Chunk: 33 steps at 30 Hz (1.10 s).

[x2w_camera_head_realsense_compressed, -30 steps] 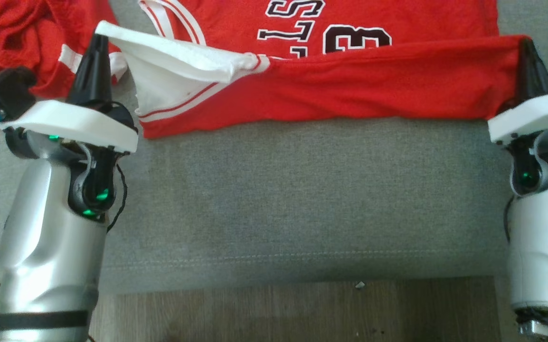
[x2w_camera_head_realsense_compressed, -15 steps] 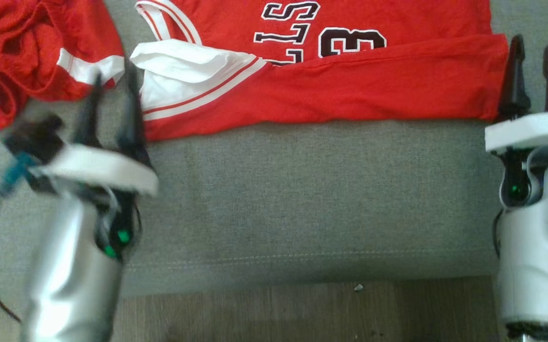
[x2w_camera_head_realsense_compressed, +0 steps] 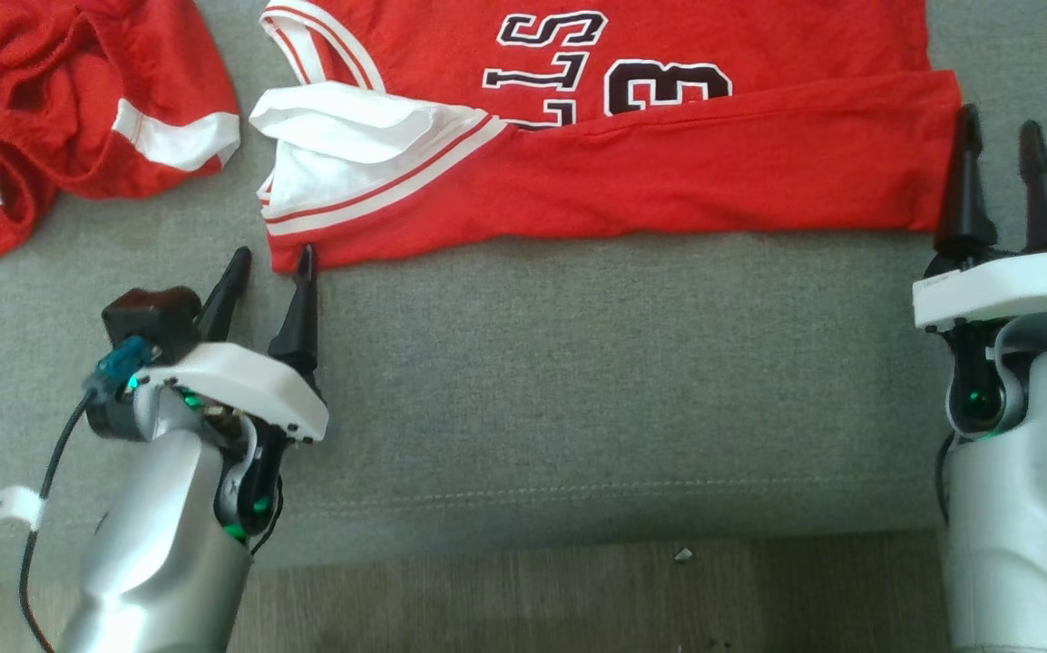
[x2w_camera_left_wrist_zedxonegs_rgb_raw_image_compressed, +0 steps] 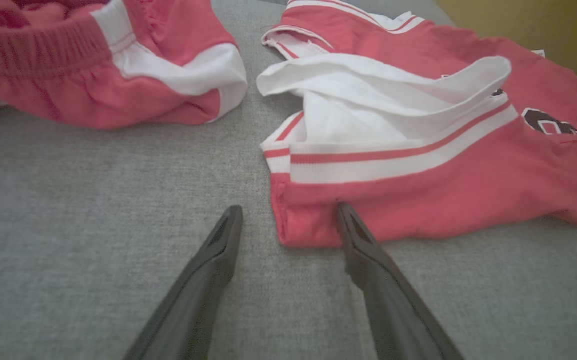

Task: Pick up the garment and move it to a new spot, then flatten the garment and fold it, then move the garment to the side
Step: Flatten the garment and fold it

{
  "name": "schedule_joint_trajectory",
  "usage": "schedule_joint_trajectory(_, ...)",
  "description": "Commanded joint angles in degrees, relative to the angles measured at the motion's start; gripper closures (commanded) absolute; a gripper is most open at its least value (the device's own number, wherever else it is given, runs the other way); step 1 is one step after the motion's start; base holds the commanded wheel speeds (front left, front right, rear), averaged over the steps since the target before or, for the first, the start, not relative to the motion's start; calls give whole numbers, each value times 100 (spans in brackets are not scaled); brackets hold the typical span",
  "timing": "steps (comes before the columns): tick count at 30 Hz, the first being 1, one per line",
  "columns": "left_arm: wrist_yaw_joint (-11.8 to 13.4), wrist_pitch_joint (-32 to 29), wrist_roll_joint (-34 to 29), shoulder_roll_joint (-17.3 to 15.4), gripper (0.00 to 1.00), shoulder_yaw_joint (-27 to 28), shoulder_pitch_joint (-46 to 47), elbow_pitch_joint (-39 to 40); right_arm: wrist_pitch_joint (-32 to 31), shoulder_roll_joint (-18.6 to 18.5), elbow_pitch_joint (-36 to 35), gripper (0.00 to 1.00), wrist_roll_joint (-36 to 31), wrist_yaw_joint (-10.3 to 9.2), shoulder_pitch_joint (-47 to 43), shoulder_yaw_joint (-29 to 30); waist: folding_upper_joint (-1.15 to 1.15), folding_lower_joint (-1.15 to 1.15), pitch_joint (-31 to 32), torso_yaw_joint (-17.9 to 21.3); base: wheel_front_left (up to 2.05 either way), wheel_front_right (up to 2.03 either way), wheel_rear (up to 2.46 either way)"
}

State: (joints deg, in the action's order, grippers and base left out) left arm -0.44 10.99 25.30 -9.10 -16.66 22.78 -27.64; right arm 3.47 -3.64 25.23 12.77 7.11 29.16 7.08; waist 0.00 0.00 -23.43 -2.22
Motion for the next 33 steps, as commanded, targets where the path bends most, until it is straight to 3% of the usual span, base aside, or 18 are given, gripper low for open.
schedule_joint_trajectory(1,62,-36,-57,-157,0,134,209,-3,-49,75,-217,0,-17,37,-126,-190,0,0,18,16,0,0,0)
schedule_joint_trajectory(3,66,-62,-76,-149,0,94,263,-121,-118,75,-225,0,-10,37,-165,-221,0,0,44,27,0,0,0)
schedule_joint_trajectory(4,47,-88,-65,-140,44,75,270,-179,-170,75,-220,0,2,37,-188,-238,0,0,58,34,0,0,0)
schedule_joint_trajectory(5,19,-126,-52,-136,100,49,268,-235,-245,75,-207,0,20,37,-219,-259,0,0,74,38,0,0,0)
schedule_joint_trajectory(9,-63,-103,19,-128,100,26,206,-288,-567,76,-164,0,-29,37,-371,-357,0,0,158,52,0,0,0)
schedule_joint_trajectory(15,-61,9,27,-210,100,37,112,-159,-863,75,47,0,-552,37,-430,12,0,0,262,-4,0,0,0)
schedule_joint_trajectory(27,-39,-31,62,-320,100,31,192,12,-1079,76,907,0,-1074,37,228,200,0,0,255,-55,0,0,0)
schedule_joint_trajectory(29,-37,-43,67,-324,100,16,200,30,-1054,76,1100,29,-1142,37,344,218,0,0,261,-58,0,0,0)
schedule_joint_trajectory(30,-36,-48,71,-327,100,11,202,38,-1034,76,1191,52,-1185,37,402,237,0,0,264,-57,0,0,0)
schedule_joint_trajectory(31,-36,-50,76,-331,100,8,202,43,-1033,76,1288,58,-1222,37,452,235,0,0,269,-56,0,0,0)
schedule_joint_trajectory(32,-38,-53,83,-335,100,4,200,44,-1036,76,1387,100,-1224,37,500,221,0,0,278,-56,0,0,0)
schedule_joint_trajectory(33,-40,-56,89,-337,100,-3,196,43,-1037,73,1479,100,-1250,37,534,206,0,0,293,-61,0,0,0)
